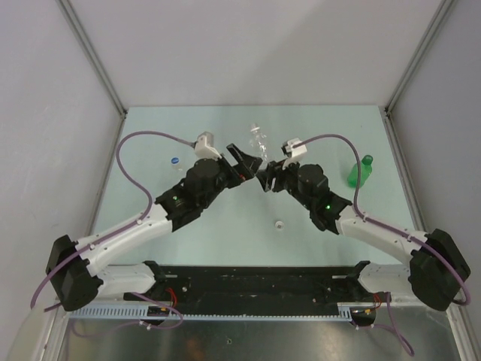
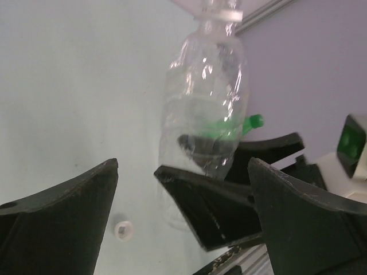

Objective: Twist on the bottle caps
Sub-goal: Pick up the plastic bottle at the center of the board, then place the plastic bottle at the center of the board.

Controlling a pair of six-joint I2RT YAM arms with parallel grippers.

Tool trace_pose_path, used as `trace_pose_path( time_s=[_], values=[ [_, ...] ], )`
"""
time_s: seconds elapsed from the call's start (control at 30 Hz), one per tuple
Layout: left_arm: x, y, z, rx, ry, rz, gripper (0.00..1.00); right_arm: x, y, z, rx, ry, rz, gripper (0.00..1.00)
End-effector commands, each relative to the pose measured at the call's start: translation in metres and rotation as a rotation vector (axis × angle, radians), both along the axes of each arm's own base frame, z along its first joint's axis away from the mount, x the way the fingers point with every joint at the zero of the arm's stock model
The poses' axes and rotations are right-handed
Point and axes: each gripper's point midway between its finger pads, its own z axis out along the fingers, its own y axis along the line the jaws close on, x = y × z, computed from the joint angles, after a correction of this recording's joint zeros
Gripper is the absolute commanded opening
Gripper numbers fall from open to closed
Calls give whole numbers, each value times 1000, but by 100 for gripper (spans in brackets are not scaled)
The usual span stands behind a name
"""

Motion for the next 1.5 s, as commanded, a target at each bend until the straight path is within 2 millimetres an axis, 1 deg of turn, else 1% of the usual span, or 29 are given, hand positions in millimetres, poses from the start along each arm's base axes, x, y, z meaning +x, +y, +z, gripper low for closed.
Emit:
trace_pose_path(
  time_s=[0.0, 0.07, 0.13, 0.2, 0.27, 0.4, 0.43, 0.6, 0.7, 0.73, 0.77, 0.8, 0.9, 0.97, 1.03, 1.13, 1.23, 1.3, 1.37, 1.47],
  values=[
    [2, 6, 39, -208, -108, 53, 100, -14, 5, 35, 71, -141, 34, 58],
    [4, 13, 42, -204, -132, 86, 99, -21, 6, 39, 77, -171, 47, 58],
    [5, 15, 45, -205, -142, 94, 100, -30, 7, 44, 94, -205, 72, 58],
    [5, 11, 47, -211, -142, 76, 100, -40, 11, 51, 101, -242, 118, 59],
    [6, 5, 47, -208, -140, 54, 100, -50, 19, 53, 86, -275, 183, 58],
    [5, -2, 55, -200, -167, 15, 95, -69, 32, 50, 36, -320, 295, 57],
    [5, -3, 56, -194, -178, 10, 93, -72, 33, 50, 33, -328, 309, 57],
    [2, -2, 63, -185, -212, -8, 74, -87, 30, 58, 60, -369, 350, 57],
    [-1, -4, 64, -183, -222, -32, 58, -92, 29, 61, 66, -379, 370, 59],
    [-2, -5, 65, -180, -228, -44, 51, -92, 29, 60, 65, -375, 370, 61],
    [-4, -6, 66, -175, -235, -56, 45, -91, 28, 59, 60, -372, 363, 66],
    [-5, -7, 67, -167, -244, -65, 40, -90, 26, 58, 56, -366, 350, 73],
    [-5, -3, 69, -131, -278, -64, 35, -85, 19, 54, 57, -325, 298, 93],
    [0, 2, 70, -65, -322, -47, 34, -83, 14, 47, 37, -293, 276, 98],
    [8, 8, 70, 27, -370, -13, 34, -79, 5, 33, -4, -242, 230, 99],
    [27, 18, 63, 189, -425, 59, 34, -72, -18, 2, -92, -126, 115, 99],
    [50, 22, 41, 343, -441, 125, 35, -62, -50, -25, -170, -22, -56, 99],
    [62, 15, 23, 424, -455, 126, 35, -56, -73, -38, -210, 23, -181, 99],
    [70, 3, 6, 451, -474, 104, 35, -53, -92, -48, -251, 57, -266, 99],
    [73, -2, -5, 422, -534, 112, 39, -52, -108, -53, -259, 89, -324, 99]
  ],
)
